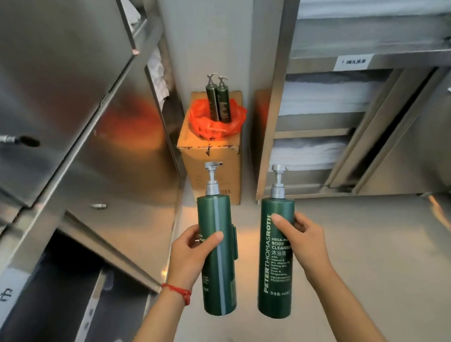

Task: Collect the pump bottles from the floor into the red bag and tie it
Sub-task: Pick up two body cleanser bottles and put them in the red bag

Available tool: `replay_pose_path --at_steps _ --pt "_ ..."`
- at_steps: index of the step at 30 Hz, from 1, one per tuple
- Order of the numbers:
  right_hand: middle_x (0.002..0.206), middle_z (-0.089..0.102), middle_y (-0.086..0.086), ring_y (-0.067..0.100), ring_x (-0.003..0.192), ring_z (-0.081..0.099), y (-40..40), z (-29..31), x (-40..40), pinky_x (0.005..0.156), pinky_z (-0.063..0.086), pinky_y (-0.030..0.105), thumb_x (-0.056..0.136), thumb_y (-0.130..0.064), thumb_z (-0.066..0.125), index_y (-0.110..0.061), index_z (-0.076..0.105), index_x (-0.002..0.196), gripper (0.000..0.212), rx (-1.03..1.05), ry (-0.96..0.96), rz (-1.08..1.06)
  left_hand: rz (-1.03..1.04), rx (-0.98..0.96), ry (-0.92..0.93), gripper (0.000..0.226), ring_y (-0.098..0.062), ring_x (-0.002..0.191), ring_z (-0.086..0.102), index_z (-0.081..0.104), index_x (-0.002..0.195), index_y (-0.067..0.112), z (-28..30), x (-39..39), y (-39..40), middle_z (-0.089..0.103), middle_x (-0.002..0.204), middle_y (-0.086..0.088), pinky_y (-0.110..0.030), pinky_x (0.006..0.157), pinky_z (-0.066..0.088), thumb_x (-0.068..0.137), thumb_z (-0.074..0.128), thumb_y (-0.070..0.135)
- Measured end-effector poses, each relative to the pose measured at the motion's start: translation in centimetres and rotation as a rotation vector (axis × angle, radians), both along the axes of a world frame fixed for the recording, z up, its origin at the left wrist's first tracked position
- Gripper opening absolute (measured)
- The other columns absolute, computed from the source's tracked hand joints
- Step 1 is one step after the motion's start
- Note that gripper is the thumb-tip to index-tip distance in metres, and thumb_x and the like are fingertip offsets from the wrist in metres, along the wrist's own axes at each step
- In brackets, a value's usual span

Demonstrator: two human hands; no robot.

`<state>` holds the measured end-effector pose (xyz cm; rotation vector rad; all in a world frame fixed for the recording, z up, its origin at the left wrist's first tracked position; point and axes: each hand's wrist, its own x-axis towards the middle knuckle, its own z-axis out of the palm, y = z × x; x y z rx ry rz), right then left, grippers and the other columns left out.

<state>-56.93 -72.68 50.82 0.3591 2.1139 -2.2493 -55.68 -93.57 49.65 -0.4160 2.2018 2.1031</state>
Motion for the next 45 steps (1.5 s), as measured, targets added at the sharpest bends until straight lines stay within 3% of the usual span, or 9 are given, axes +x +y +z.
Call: replay_pose_path --at_steps 6,13,26,33,36,41,45 --pt "0.074 0.075 -0.009 0.006 0.067 0.069 -0.6 -0.5 -9.9 0.055 0.049 0.013 0.076 -0.021 0.071 -0.018 0.069 0.090 0.014 0.002 0.001 -0.009 0.006 -0.006 -0.017 0.030 -0.008 0.081 0.066 0.063 0.088 0.036 -0.8 -10.1 -0.8 0.070 0.090 0.008 -0.018 0.061 0.050 0.061 0.075 0.043" --pt "0.073 0.075 -0.008 0.006 0.067 0.068 -0.3 -1.3 -24.0 0.056 0.050 0.013 0.076 -0.018 0.071 -0.019 0.069 0.086 0.010 0.000 0.021 0.022 0.049 0.013 -0.015 0.022 0.006 0.071 0.064 0.062 0.088 0.034 -1.7 -23.1 0.0 0.068 0.089 0.009 -0.007 0.051 0.047 0.072 0.074 0.026" --pt "0.068 0.073 -0.012 -0.002 0.063 0.065 -3.0 -2.0 -45.4 0.057 0.048 0.010 0.075 -0.018 0.072 -0.022 0.067 0.079 0.007 0.095 0.027 0.029 0.093 0.058 0.009 0.026 0.003 0.073 0.065 0.064 0.092 0.021 -2.2 -44.5 -2.8 0.069 0.090 0.006 -0.008 0.059 0.048 0.071 0.074 0.009" --pt "0.085 0.072 -0.007 -0.002 0.073 0.066 -6.4 -3.8 -54.8 0.063 0.048 0.009 0.074 -0.016 0.073 -0.019 0.068 0.093 0.020 0.133 0.027 -0.076 -0.020 0.027 0.006 0.036 -0.015 0.086 0.067 0.061 0.098 0.021 -3.7 -56.4 -6.1 0.069 0.097 -0.003 -0.023 0.072 0.054 0.068 0.077 0.012" --pt "0.094 0.071 -0.006 0.003 0.083 0.067 -7.8 -4.6 -57.8 0.067 0.049 0.011 0.071 -0.019 0.076 -0.016 0.066 0.104 0.034 0.147 -0.010 -0.105 -0.053 0.000 0.032 0.038 -0.008 0.084 0.068 0.061 0.093 0.029 -4.4 -60.3 -6.9 0.070 0.095 0.004 -0.017 0.070 0.054 0.065 0.079 0.011" --pt "0.097 0.064 -0.015 -0.014 0.084 0.060 -8.5 -6.3 -62.2 0.065 0.045 0.003 0.068 -0.014 0.078 -0.020 0.059 0.107 0.044 0.182 -0.019 -0.147 -0.082 -0.024 0.011 0.044 -0.005 0.089 0.066 0.060 0.093 0.034 -6.9 -65.3 -6.8 0.068 0.098 0.009 -0.017 0.074 0.053 0.063 0.080 0.008" --pt "0.102 0.063 -0.017 -0.012 0.089 0.060 -8.6 -8.5 -64.8 0.070 0.046 0.004 0.066 -0.014 0.080 -0.024 0.056 0.110 0.051 0.190 -0.037 -0.137 -0.042 -0.045 -0.021 0.050 0.006 0.081 0.064 0.056 0.091 0.033 -9.8 -67.9 -6.0 0.065 0.093 0.010 -0.010 0.069 0.051 0.063 0.078 -0.003"
